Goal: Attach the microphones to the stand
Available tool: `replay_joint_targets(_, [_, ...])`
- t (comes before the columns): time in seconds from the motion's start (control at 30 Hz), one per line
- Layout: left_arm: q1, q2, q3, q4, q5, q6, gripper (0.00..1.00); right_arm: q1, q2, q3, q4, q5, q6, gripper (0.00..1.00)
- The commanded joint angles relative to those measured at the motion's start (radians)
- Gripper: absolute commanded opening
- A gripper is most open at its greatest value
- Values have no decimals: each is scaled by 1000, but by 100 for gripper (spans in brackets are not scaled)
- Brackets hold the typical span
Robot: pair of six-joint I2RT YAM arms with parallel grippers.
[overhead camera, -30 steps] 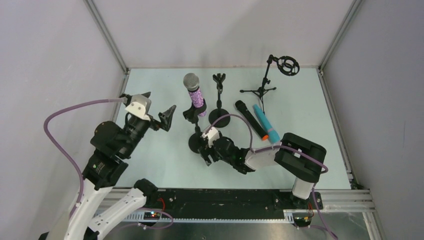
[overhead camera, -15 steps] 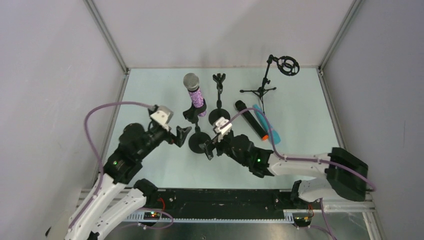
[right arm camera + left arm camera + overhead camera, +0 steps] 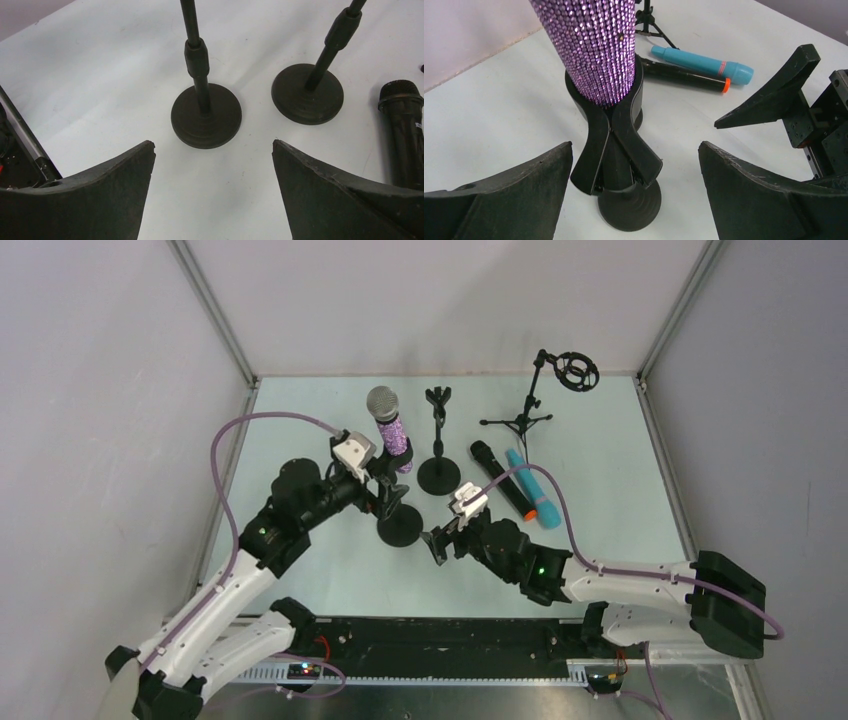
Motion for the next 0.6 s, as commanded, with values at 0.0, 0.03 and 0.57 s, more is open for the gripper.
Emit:
replay_joint_targets(0.0, [7,28,29,90,31,-10,100,3,-15,-4,21,37,6,91])
replay_joint_targets(0.03, [6,33,31,92,28,-3,98,2,-14,-4,24,43,9,90])
replay_joint_targets(0.57, [6,74,117,128,-12,60,94,5,0,-27,38,52,55,83])
